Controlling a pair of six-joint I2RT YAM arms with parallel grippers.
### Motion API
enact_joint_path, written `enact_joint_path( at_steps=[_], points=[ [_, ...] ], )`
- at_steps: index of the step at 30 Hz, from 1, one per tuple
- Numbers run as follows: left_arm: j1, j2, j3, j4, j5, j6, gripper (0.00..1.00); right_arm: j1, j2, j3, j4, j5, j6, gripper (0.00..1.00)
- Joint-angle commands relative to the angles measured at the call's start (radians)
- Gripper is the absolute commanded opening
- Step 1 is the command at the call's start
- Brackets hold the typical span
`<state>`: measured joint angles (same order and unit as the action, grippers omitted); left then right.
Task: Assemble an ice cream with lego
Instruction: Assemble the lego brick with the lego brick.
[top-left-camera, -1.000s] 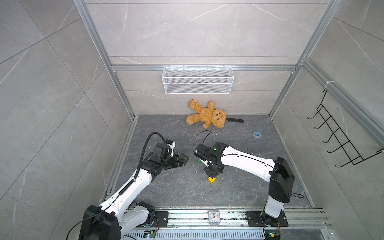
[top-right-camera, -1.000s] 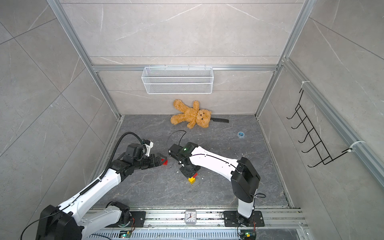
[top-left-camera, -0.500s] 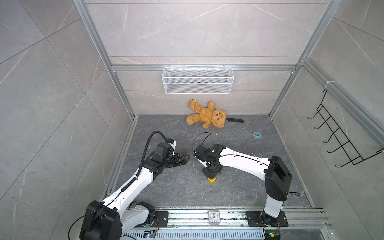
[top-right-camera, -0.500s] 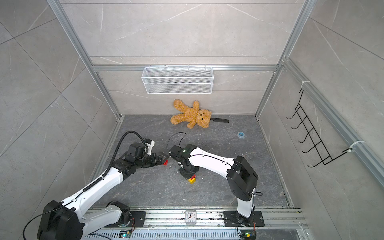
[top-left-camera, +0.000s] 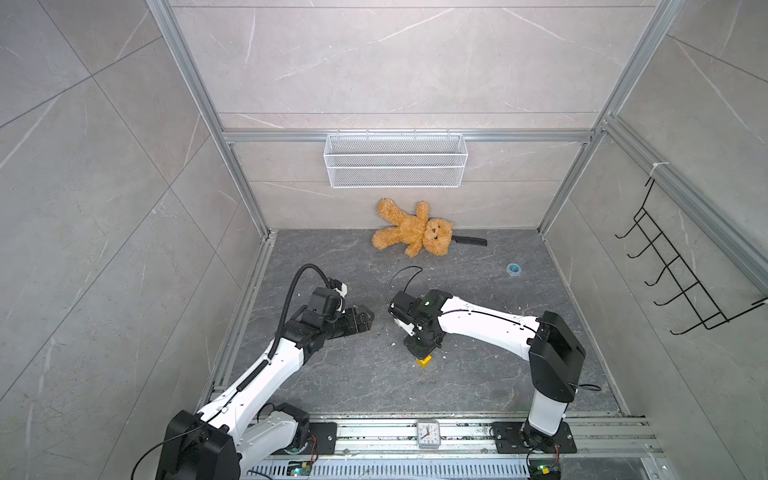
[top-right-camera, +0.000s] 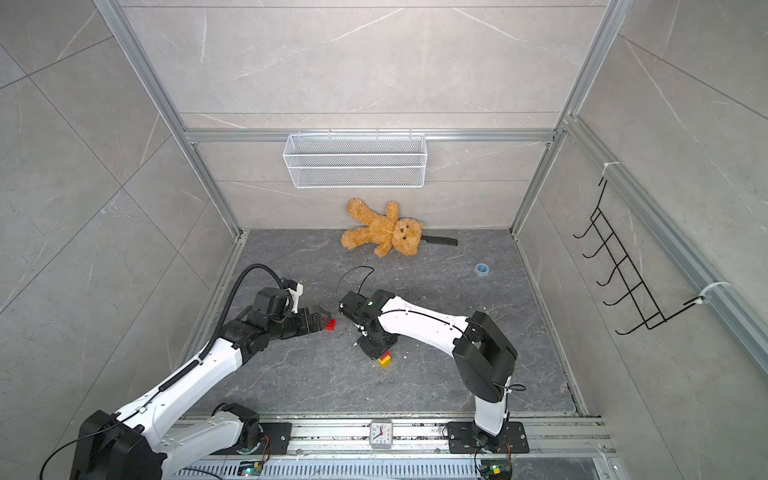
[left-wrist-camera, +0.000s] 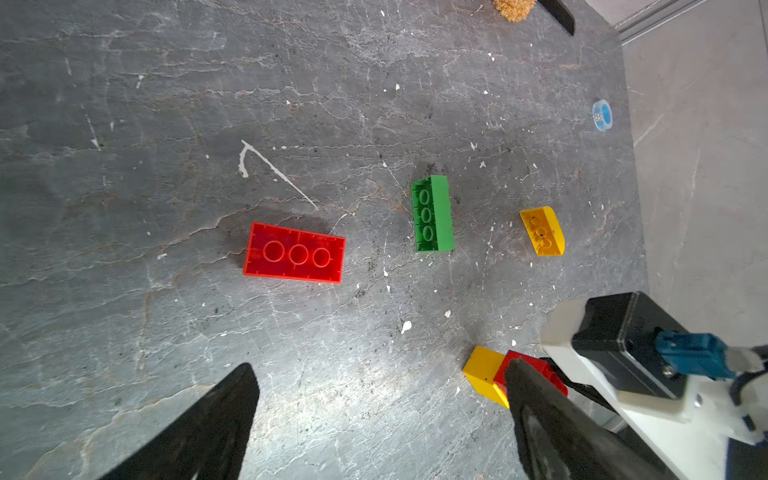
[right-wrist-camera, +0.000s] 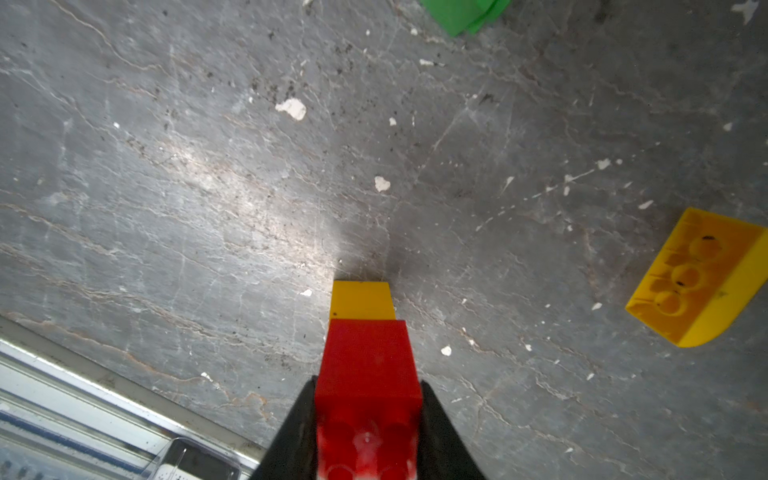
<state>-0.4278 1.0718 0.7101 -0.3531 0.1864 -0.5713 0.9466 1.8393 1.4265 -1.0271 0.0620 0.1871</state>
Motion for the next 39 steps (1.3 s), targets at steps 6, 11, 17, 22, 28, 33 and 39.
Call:
enact_joint_path(
  at_steps=[6, 11, 17, 22, 28, 33, 39],
  points=[
    [-0.002, -0.022, 0.026, -0.022, -0.027, 0.018, 0.95, -0.003, -0.037, -0.010, -0.035, 0.015, 0.004, 0.17],
    [-0.003, -0.021, 0.028, -0.027, -0.030, 0.021, 0.95, -0.003, -0.058, -0.033, -0.023, 0.003, 0.011, 0.16],
    [-0.003, -0.024, 0.026, -0.030, -0.032, 0.022, 0.95, -0.003, -0.093, -0.066, 0.025, -0.008, 0.028, 0.16],
    [-0.002, -0.024, 0.027, -0.029, -0.033, 0.022, 0.95, -0.003, -0.102, -0.094, 0.061, -0.020, 0.023, 0.15],
    [-0.002, -0.023, 0.032, -0.036, -0.034, 0.023, 0.95, -0.003, -0.071, -0.102, 0.076, -0.033, 0.010, 0.15],
    [-0.002, -0.035, 0.032, -0.046, -0.043, 0.024, 0.95, -0.003, -0.057, -0.106, 0.062, -0.013, 0.008, 0.14],
    [-0.002, -0.040, 0.028, -0.044, -0.049, 0.022, 0.95, -0.018, -0.075, -0.154, 0.084, -0.021, 0.021, 0.13]
  ],
)
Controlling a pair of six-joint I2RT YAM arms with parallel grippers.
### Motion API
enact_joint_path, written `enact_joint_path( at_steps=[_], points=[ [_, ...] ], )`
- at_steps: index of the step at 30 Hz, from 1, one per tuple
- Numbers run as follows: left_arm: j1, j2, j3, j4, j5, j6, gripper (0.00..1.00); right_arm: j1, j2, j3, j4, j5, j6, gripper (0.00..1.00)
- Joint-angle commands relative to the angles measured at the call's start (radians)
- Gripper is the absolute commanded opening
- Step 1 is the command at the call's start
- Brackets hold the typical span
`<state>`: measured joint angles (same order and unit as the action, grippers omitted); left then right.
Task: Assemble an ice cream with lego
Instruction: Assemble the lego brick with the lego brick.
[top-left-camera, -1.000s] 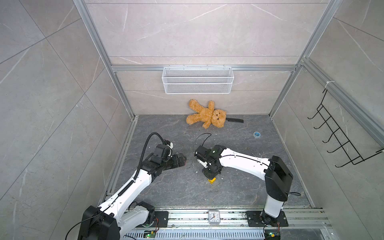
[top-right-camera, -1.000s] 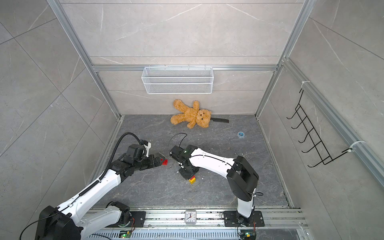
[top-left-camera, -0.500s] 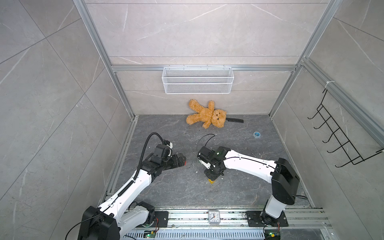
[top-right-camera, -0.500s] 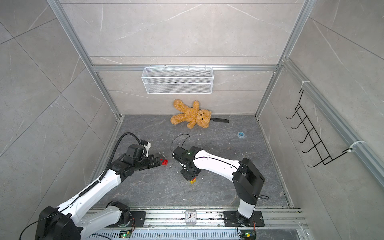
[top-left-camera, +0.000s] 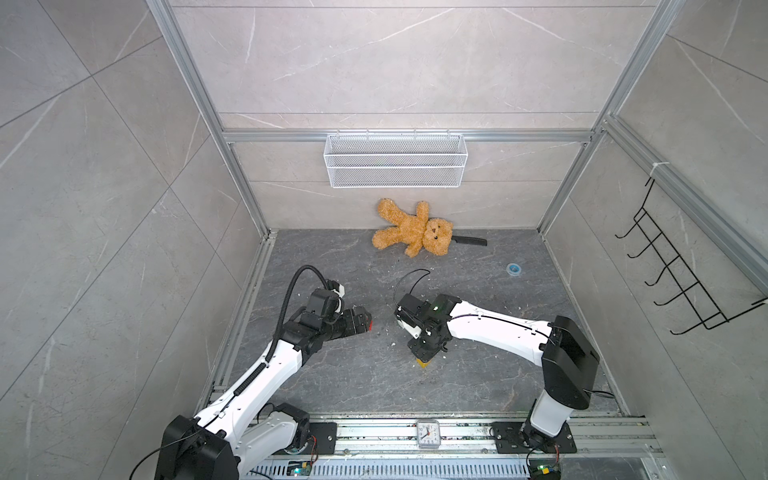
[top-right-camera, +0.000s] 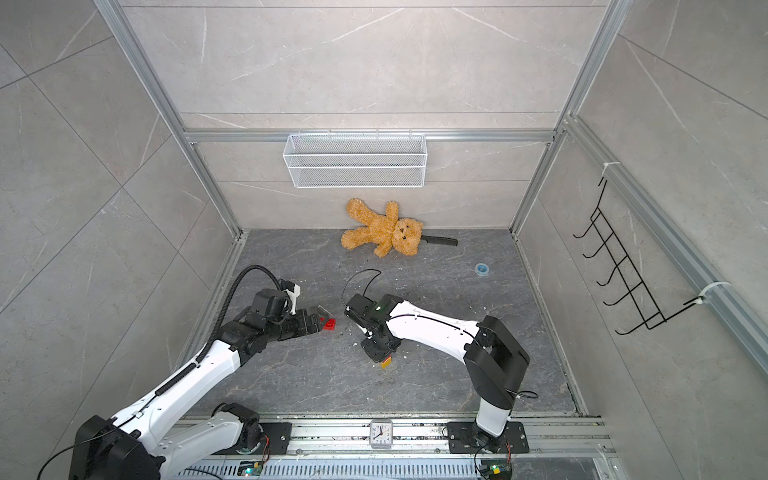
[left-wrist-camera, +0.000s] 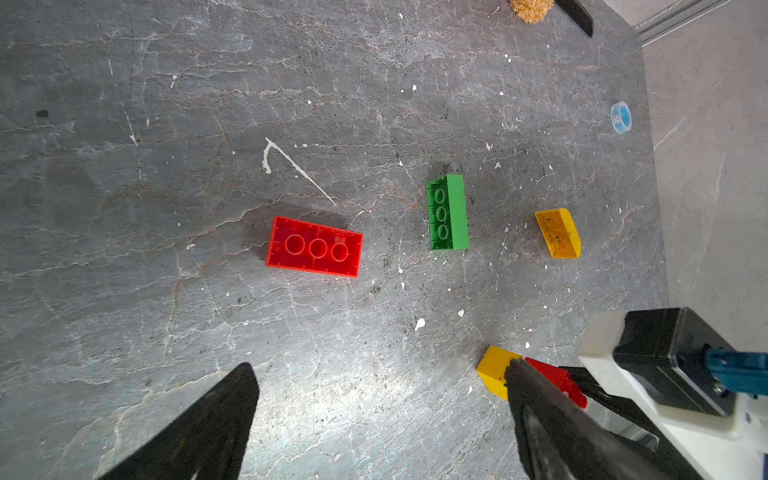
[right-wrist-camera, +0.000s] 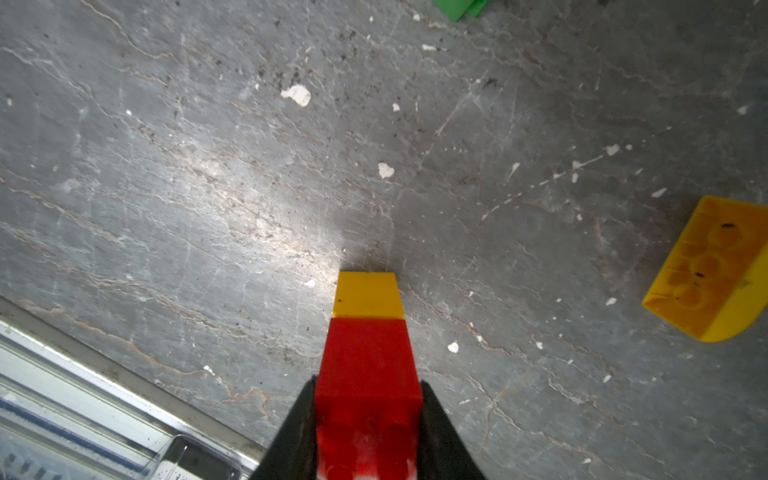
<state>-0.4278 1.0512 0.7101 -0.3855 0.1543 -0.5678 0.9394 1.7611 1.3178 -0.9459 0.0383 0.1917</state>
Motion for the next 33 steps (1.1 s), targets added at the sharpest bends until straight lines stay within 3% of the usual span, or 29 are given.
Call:
enact_joint_path(
  at_steps=[1, 6, 10, 33],
  points=[
    [-0.003, -0.018, 0.029, -0.012, -0.016, 0.019, 0.95, -0.013, 0.002, -0.053, 0.011, -0.002, 0.016, 0.13],
    [-0.003, -0.011, 0.034, -0.010, -0.009, 0.019, 0.95, -0.021, 0.008, -0.082, 0.052, -0.071, -0.029, 0.11],
    [-0.002, -0.012, 0.038, -0.013, -0.010, 0.021, 0.95, -0.025, 0.026, -0.103, 0.064, -0.097, -0.056, 0.00],
    [-0.002, -0.029, 0.031, -0.033, -0.027, 0.024, 0.96, -0.022, 0.194, -0.229, 0.201, -0.166, -0.014, 0.00]
  ],
)
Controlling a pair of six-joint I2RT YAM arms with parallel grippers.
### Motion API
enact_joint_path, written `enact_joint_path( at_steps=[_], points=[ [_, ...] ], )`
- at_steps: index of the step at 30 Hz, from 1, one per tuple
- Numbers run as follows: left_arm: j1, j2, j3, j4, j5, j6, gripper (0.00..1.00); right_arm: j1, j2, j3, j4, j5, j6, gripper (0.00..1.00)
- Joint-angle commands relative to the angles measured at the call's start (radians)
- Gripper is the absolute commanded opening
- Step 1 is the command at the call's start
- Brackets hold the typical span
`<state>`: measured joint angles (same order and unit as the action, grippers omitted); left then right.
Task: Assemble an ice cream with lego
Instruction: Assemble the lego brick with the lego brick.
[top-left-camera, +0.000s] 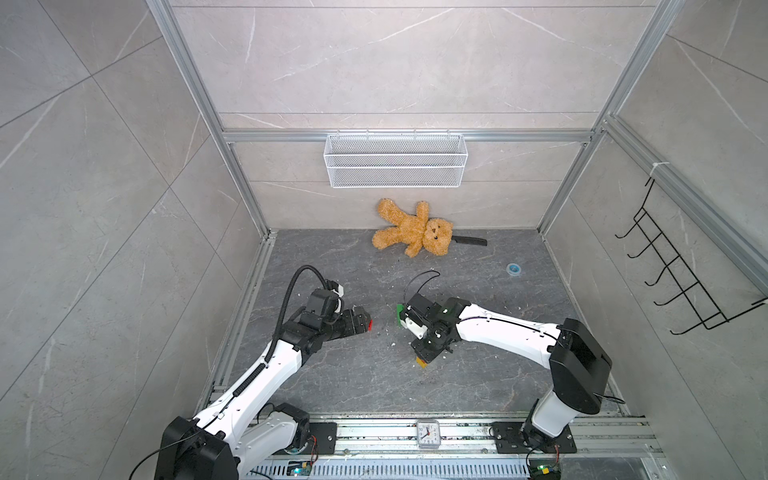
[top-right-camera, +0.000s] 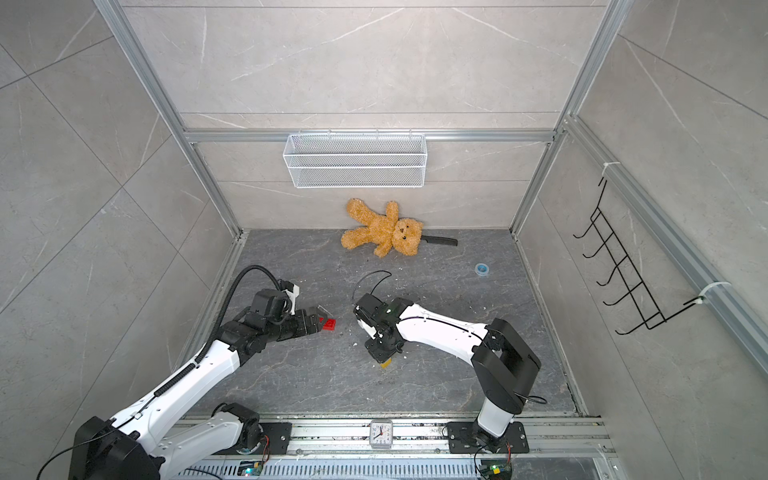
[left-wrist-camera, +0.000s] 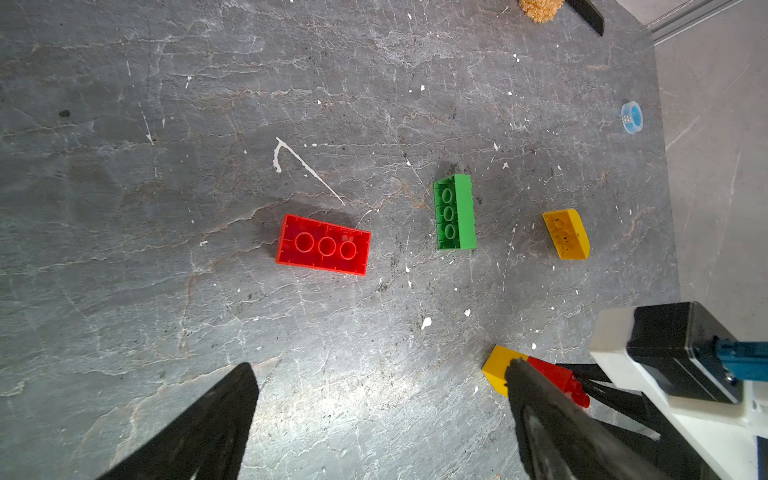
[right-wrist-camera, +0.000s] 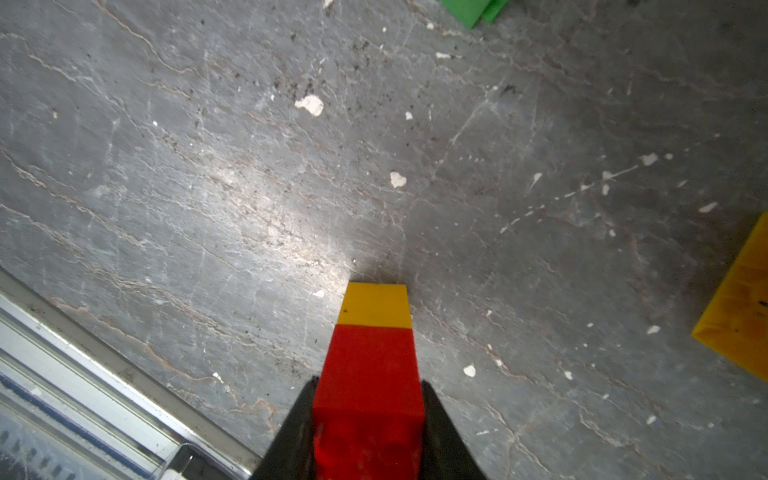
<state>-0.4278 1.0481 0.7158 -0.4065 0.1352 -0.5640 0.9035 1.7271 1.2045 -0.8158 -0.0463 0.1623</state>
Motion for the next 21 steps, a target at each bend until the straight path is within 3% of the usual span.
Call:
enact_joint_path(
  at_steps=[1, 7, 9, 11, 21],
  points=[
    [-0.003, -0.028, 0.023, -0.012, -0.009, 0.021, 0.96, 0.015, 0.230, -0.112, 0.068, -0.074, 0.017, 0.00],
    [-0.002, -0.036, 0.030, -0.039, -0.012, 0.019, 0.96, 0.015, 0.198, -0.078, 0.041, -0.044, 0.050, 0.00],
    [-0.003, -0.041, 0.036, -0.046, -0.013, 0.019, 0.96, 0.015, 0.180, -0.067, 0.032, -0.035, 0.049, 0.08],
    [-0.002, -0.048, 0.038, -0.052, -0.019, 0.020, 0.96, 0.015, 0.155, -0.048, 0.021, -0.020, 0.046, 0.26],
    [-0.003, -0.065, 0.028, -0.060, -0.034, 0.015, 0.96, 0.015, 0.056, 0.030, -0.044, 0.049, 0.054, 0.64]
  ],
)
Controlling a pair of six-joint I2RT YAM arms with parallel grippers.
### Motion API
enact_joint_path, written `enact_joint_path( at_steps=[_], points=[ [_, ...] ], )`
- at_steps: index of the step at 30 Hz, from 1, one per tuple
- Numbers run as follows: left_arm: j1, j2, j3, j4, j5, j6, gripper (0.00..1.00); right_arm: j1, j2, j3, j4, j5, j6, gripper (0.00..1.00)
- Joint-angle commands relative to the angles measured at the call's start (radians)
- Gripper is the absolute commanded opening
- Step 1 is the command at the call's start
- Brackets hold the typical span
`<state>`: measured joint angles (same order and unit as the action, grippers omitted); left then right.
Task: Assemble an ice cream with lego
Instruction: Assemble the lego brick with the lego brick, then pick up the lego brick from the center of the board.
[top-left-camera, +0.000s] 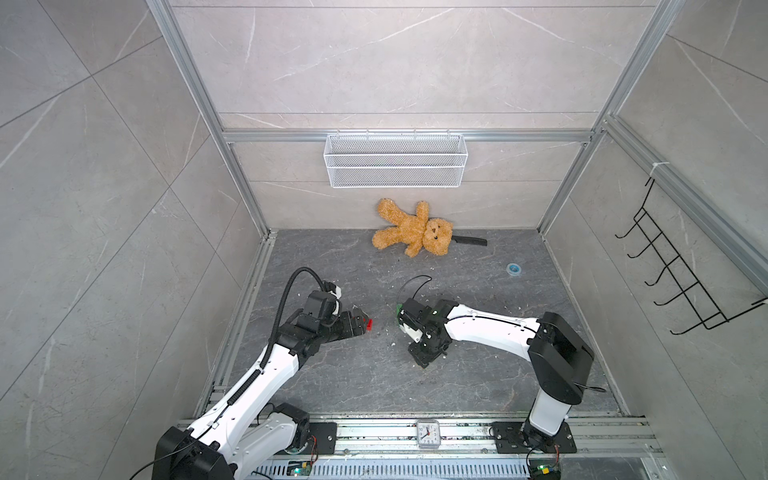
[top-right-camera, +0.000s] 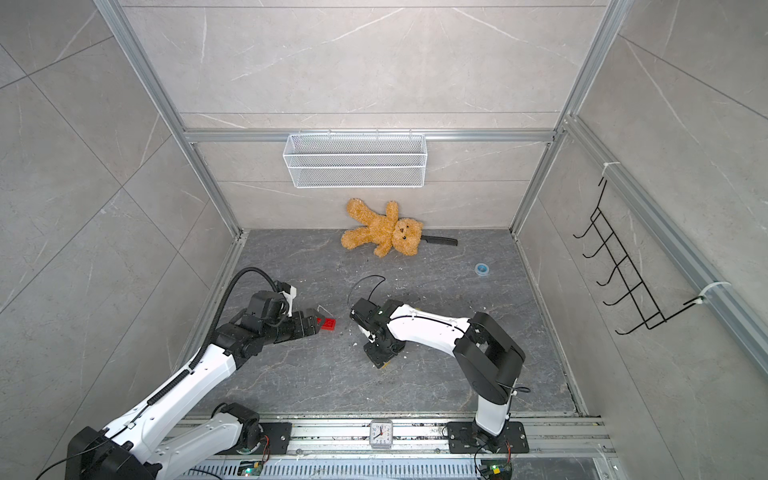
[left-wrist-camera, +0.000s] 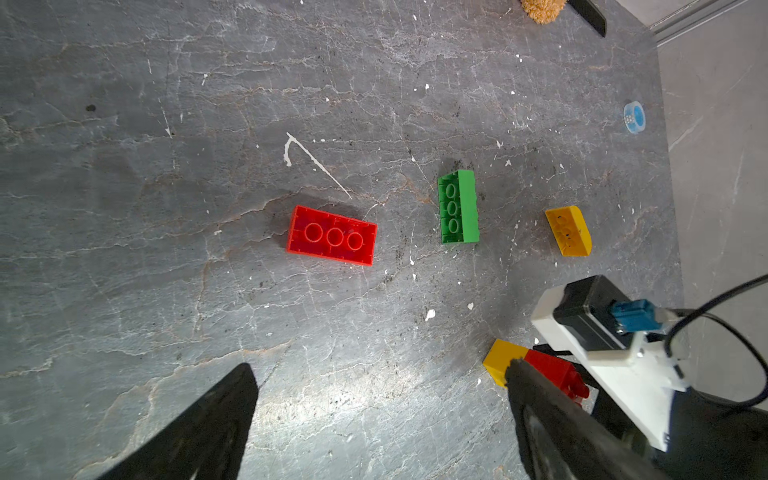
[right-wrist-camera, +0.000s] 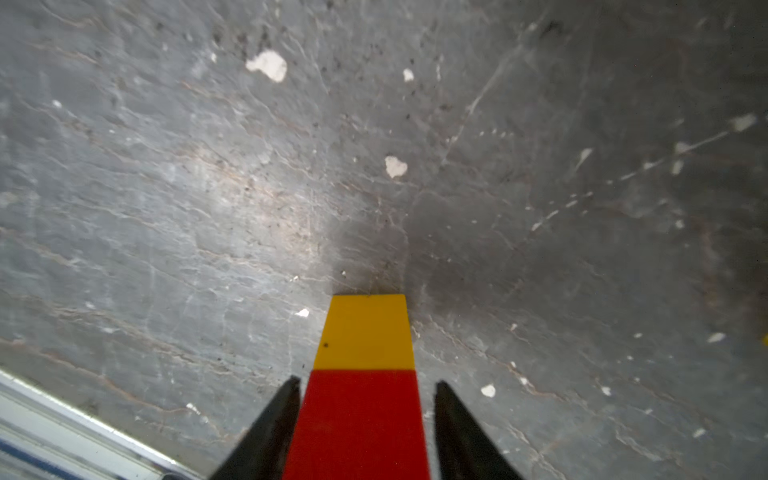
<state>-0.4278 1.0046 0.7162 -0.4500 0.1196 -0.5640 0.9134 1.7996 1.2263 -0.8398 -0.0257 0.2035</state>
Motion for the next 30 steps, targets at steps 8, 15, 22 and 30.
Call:
enact_joint_path(
  at_steps=[8, 15, 22, 30],
  points=[
    [-0.002, -0.022, 0.075, -0.098, -0.108, 0.030, 0.98, 0.006, -0.113, 0.047, -0.018, 0.065, 0.036, 0.75],
    [0.168, -0.017, 0.125, -0.132, -0.037, 0.047, 0.99, -0.031, -0.112, 0.233, -0.071, 0.070, 0.058, 0.78],
    [0.179, -0.044, 0.100, -0.092, 0.024, 0.034, 0.99, -0.125, 0.128, 0.384, 0.042, -0.016, 0.166, 0.73],
    [0.181, -0.085, 0.073, -0.116, 0.027, 0.041, 0.99, -0.168, 0.333, 0.533, 0.023, -0.010, 0.154, 0.64]
  ],
)
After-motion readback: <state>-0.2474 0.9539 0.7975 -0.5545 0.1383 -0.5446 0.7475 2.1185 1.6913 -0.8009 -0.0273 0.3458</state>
